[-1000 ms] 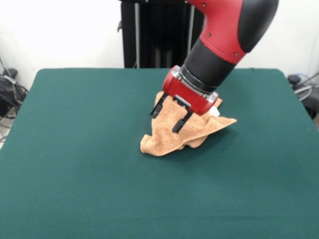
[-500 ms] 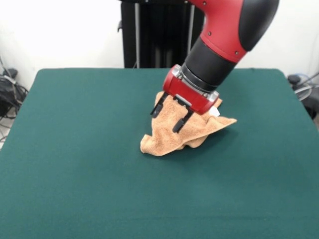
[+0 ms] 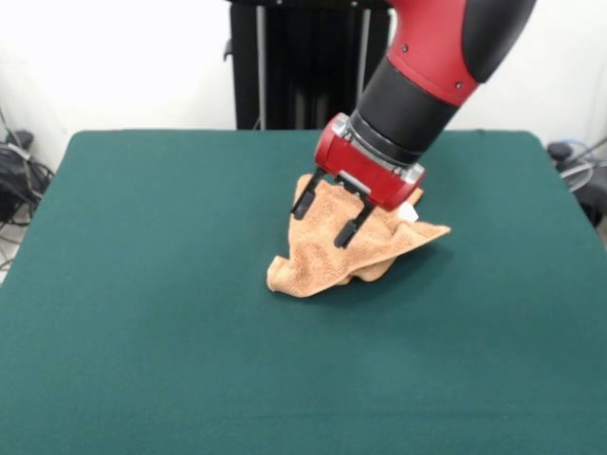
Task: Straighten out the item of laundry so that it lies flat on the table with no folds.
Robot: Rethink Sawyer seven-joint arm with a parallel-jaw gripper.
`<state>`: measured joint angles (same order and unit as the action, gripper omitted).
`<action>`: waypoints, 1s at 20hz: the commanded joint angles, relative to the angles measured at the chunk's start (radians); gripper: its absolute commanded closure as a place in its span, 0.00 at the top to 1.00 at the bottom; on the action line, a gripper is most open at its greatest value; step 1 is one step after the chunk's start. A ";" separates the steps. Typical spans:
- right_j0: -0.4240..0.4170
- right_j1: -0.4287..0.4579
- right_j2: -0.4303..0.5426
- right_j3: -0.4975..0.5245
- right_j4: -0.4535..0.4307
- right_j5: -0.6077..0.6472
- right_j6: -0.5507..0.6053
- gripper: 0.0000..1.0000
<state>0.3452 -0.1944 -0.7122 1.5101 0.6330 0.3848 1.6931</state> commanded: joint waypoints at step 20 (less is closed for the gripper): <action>-0.080 -0.014 0.309 0.027 0.036 -0.034 0.227 1.00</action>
<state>0.3018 -0.2325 -0.6089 1.5105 0.6439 0.4054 1.6931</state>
